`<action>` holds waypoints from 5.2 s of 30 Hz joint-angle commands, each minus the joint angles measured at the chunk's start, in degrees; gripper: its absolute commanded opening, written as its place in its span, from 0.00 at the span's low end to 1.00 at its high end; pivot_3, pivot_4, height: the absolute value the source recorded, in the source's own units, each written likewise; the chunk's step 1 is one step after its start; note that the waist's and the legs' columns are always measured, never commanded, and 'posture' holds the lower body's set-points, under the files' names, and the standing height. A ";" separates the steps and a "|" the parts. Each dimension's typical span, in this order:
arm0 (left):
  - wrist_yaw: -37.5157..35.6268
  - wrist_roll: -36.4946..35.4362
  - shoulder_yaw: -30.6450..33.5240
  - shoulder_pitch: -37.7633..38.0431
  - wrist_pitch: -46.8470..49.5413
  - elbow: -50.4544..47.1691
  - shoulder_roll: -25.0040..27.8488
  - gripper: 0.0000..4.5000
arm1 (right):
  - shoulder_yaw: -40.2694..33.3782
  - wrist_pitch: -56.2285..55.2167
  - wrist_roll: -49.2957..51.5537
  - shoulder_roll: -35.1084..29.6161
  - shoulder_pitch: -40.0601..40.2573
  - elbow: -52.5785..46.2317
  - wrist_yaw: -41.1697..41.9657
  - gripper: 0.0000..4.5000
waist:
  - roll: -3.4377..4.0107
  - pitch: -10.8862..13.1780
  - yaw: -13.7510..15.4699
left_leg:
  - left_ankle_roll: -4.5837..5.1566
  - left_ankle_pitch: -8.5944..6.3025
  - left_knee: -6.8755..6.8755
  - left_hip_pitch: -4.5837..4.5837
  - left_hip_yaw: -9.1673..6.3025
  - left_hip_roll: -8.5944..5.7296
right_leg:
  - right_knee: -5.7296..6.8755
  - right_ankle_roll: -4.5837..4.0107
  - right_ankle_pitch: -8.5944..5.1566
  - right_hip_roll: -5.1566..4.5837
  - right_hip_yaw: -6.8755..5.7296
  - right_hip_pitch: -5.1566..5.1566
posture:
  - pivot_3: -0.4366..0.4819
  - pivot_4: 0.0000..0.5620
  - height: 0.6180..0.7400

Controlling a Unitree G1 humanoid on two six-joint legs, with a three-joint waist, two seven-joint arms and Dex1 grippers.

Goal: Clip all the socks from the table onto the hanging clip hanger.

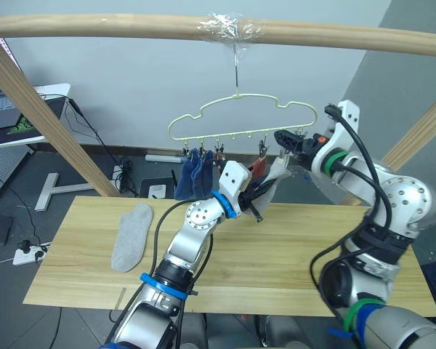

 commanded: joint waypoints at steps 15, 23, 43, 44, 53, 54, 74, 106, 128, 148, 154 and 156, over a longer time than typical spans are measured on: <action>-4.48 -8.29 4.34 4.72 11.74 -4.31 3.46 0.69 | 19.97 -33.57 -14.16 -9.37 26.81 -14.54 3.17 1.00 | 0.00 -0.01 -2.83 | 0.03 -0.01 0.00 0.07 0.01 0.03 | 0.01 0.03 -0.01 0.01 0.01 0.04 | 0.50 0.26 1.00; -7.68 -11.16 8.91 8.53 12.65 -14.93 13.35 0.70 | 25.97 -46.20 -23.65 -3.11 26.52 -7.42 -2.02 0.73 | -0.01 0.00 -2.34 | -0.07 0.04 0.06 0.13 0.00 0.03 | 0.17 0.26 -0.14 0.00 0.01 0.06 | 0.57 0.27 1.00; -3.79 -10.87 9.21 9.22 13.64 -19.90 14.11 0.70 | 25.94 -55.53 -27.24 2.63 20.84 7.12 -2.78 0.19 | -0.01 0.00 -0.78 | -0.08 0.05 0.05 0.14 0.00 0.04 | 0.19 0.01 0.00 0.00 0.00 0.05 | 0.61 0.29 1.00; -3.76 -10.87 9.25 9.17 13.64 -19.87 14.15 0.70 | 25.91 -55.55 -27.25 2.76 20.84 7.29 -2.78 0.19 | -0.01 0.00 -0.76 | -0.08 0.05 0.05 0.14 0.00 0.04 | 0.18 0.01 0.00 0.00 0.00 0.05 | 0.61 0.29 1.00; -3.64 -10.85 8.85 9.04 13.76 -20.22 13.95 0.70 | 25.34 -55.58 -27.21 4.18 21.23 7.73 -3.09 0.19 | -0.01 0.02 -0.65 | -0.08 0.05 0.05 0.14 0.00 0.04 | 0.19 0.01 0.00 0.00 0.00 0.05 | 0.62 0.30 1.00; -3.63 -10.86 8.86 8.99 13.74 -20.21 13.92 0.70 | 25.42 -55.62 -27.23 4.22 21.23 7.67 -2.96 0.19 | -0.01 0.02 -0.63 | -0.07 0.05 0.05 0.14 0.00 0.04 | 0.19 0.01 0.00 0.00 0.00 0.05 | 0.62 0.30 1.00; -3.06 -10.55 9.02 8.25 13.09 -19.15 13.64 0.70 | 25.83 -55.95 -28.16 4.94 21.02 7.59 -2.92 0.27 | -0.01 0.02 0.30 | -0.07 0.04 0.04 0.14 0.01 0.04 | 0.17 0.01 0.00 0.00 0.00 0.05 | 0.62 0.30 1.00; -4.15 -16.57 10.55 4.93 14.43 -22.69 10.98 0.70 | 25.66 -59.76 -29.02 7.50 14.73 15.49 -3.20 0.38 | 0.00 0.02 0.45 | -0.07 0.04 0.04 0.13 0.01 0.04 | 0.18 0.00 0.00 0.00 -0.01 0.04 | 0.63 0.27 1.00; -3.53 -19.77 9.54 5.48 17.69 -26.62 10.40 0.70 | 25.41 -60.86 -28.94 6.00 14.52 17.19 -1.84 0.02 | 0.00 0.02 0.45 | -0.08 0.05 0.05 0.14 0.01 0.04 | 0.21 0.00 0.01 0.00 -0.01 0.04 | 0.62 0.27 1.00; -2.64 -18.40 8.71 7.26 16.37 -26.89 10.47 0.70 | 25.93 -59.35 -28.51 5.18 15.37 16.59 -0.56 0.31 | 0.00 0.02 0.53 | -0.08 0.05 0.07 0.14 0.01 0.04 | 0.22 0.00 0.01 0.00 -0.01 0.05 | 0.63 0.27 1.00; -2.82 -18.54 8.56 7.09 16.52 -26.87 10.45 0.70 | 25.83 -59.46 -29.13 5.46 15.08 16.97 -1.12 0.64 | 0.00 0.02 0.52 | -0.08 0.05 0.07 0.14 0.01 0.04 | 0.22 0.00 0.01 0.00 0.00 0.05 | 0.63 0.28 1.00; -2.80 -18.58 8.57 7.02 16.54 -26.87 10.45 0.70 | 25.78 -59.48 -29.11 5.52 15.04 16.99 -1.20 0.64 | 0.00 0.02 0.53 | -0.08 0.05 0.07 0.14 0.01 0.04 | 0.22 0.00 0.01 0.00 -0.01 0.05 | 0.63 0.28 1.00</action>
